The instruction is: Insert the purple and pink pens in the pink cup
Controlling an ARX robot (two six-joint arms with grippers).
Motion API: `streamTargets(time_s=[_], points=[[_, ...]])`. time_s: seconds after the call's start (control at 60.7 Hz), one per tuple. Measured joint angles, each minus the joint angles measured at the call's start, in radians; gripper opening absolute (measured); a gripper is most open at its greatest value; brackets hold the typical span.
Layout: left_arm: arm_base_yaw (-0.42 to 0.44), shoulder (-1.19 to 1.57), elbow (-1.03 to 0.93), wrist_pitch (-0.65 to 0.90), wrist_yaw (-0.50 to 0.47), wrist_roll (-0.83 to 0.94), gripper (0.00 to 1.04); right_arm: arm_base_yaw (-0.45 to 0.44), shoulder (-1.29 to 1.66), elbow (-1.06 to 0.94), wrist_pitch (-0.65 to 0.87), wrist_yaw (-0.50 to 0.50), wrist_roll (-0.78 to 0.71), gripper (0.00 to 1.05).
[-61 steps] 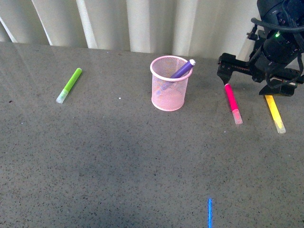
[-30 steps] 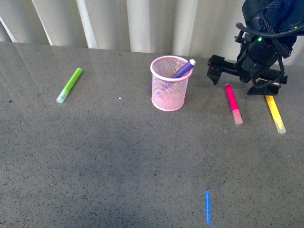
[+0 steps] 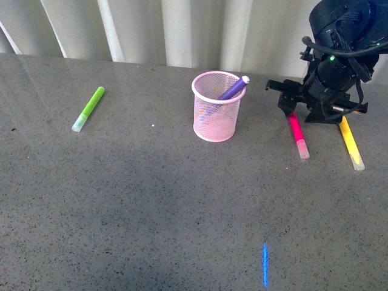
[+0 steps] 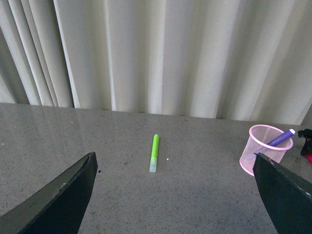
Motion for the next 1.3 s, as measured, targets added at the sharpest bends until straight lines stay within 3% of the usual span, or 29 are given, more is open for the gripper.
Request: streamTargets(time_s=[0.165, 0.51, 0.642, 1.037, 1.153, 1.301], points=[[0.000, 0.000, 0.000, 0.000, 0.000, 0.000, 0.98, -0.010, -0.009, -0.024, 0.024, -0.010, 0.005, 0.13], [0.000, 0.000, 0.000, 0.000, 0.000, 0.000, 0.98, -0.013, -0.019, -0.042, 0.057, -0.018, 0.006, 0.11], [0.000, 0.000, 0.000, 0.000, 0.000, 0.000, 0.98, -0.014, -0.059, -0.089, 0.142, -0.047, 0.013, 0.11], [0.000, 0.000, 0.000, 0.000, 0.000, 0.000, 0.98, 0.058, -0.640, -0.393, 0.704, -0.182, -0.053, 0.11], [0.000, 0.000, 0.000, 0.000, 0.000, 0.000, 0.98, 0.110, -0.700, -0.486, 0.914, -0.240, -0.108, 0.11], [0.000, 0.000, 0.000, 0.000, 0.000, 0.000, 0.98, 0.171, -0.612, -0.602, 1.077, -0.275, -0.202, 0.11]])
